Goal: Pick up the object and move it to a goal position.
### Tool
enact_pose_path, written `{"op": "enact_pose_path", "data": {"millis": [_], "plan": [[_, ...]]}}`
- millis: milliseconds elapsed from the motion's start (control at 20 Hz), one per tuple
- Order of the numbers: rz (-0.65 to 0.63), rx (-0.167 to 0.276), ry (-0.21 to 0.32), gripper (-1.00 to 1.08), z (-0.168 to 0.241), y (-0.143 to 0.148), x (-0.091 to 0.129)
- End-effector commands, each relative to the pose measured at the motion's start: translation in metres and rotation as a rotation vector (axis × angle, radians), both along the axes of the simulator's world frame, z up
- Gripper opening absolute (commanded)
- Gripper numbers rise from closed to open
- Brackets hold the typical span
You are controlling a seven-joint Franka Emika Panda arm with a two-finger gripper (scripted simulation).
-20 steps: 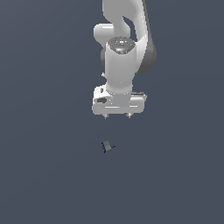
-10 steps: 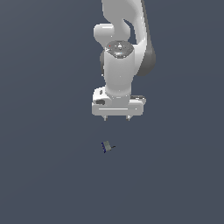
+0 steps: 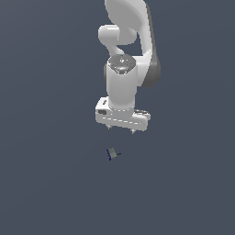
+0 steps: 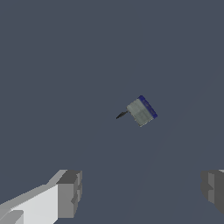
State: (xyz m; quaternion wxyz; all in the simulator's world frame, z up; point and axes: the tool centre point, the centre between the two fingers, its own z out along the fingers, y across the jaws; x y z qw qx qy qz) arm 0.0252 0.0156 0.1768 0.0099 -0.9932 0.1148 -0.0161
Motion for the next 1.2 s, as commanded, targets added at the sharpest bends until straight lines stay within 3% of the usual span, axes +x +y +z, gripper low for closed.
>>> {"op": "enact_pose_path", "data": {"millis": [0, 1150], "plan": [[-0.073, 0.004, 0.005, 1.0, -0.008, -0.002, 0.004], [-0.754, 0.01, 0.038, 1.0, -0.088, -0.025, 0.031]]}}
